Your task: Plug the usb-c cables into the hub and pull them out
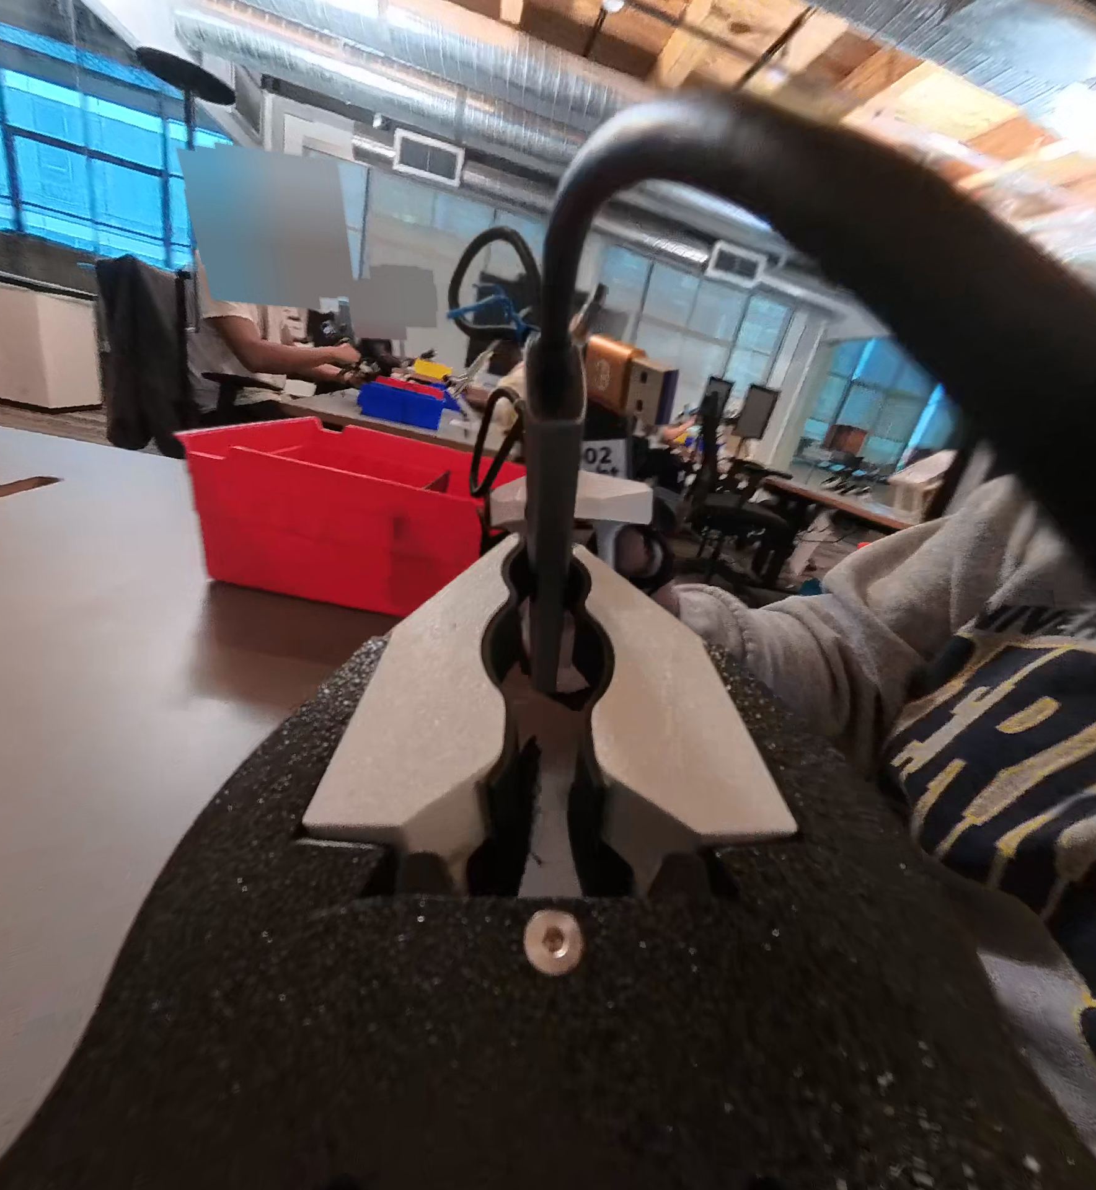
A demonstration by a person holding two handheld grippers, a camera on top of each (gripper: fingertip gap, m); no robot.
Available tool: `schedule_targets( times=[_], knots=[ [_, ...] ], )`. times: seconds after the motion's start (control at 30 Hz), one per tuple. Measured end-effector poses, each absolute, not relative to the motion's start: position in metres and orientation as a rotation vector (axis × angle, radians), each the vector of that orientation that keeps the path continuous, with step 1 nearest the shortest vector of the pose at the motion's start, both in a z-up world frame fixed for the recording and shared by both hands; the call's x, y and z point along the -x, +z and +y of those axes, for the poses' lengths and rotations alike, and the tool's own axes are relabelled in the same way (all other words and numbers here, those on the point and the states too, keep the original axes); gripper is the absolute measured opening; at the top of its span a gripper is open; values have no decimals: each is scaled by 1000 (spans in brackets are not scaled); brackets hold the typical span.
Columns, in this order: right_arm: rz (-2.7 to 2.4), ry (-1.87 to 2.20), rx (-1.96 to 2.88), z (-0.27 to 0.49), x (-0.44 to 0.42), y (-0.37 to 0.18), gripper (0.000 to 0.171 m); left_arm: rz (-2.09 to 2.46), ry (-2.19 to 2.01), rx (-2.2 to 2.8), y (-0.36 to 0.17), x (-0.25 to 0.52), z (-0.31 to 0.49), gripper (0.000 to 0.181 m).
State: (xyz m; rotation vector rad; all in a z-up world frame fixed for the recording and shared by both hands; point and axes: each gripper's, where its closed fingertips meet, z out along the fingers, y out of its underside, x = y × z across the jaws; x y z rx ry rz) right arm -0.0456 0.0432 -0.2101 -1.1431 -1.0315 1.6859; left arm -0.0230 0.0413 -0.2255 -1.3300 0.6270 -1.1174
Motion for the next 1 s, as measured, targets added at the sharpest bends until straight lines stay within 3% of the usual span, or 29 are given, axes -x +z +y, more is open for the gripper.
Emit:
schedule_targets(
  times=[0.03,0.27,0.37,0.47,0.6,0.93,1.0],
  knots=[
    [-1025,1702,1126,40,46,-206,2,627,-1149,1311,-222,23,38,7],
    [-996,1925,1058,19,46,-186,3,679,-1302,1167,-200,24,14,8],
    [-988,1893,1054,19,48,-183,2,679,-1294,1151,-195,25,11,8],
    [-1044,1562,1093,31,53,-192,1,642,-1064,1303,-207,32,30,8],
    [-1042,1745,1088,19,51,-184,1,692,-1152,1242,-198,30,15,8],
    [-1064,1701,1107,19,52,-183,2,690,-1200,1231,-197,31,14,8],
    [-783,1892,938,44,5,-136,3,651,-1224,1200,-195,46,11,6]
  ],
)
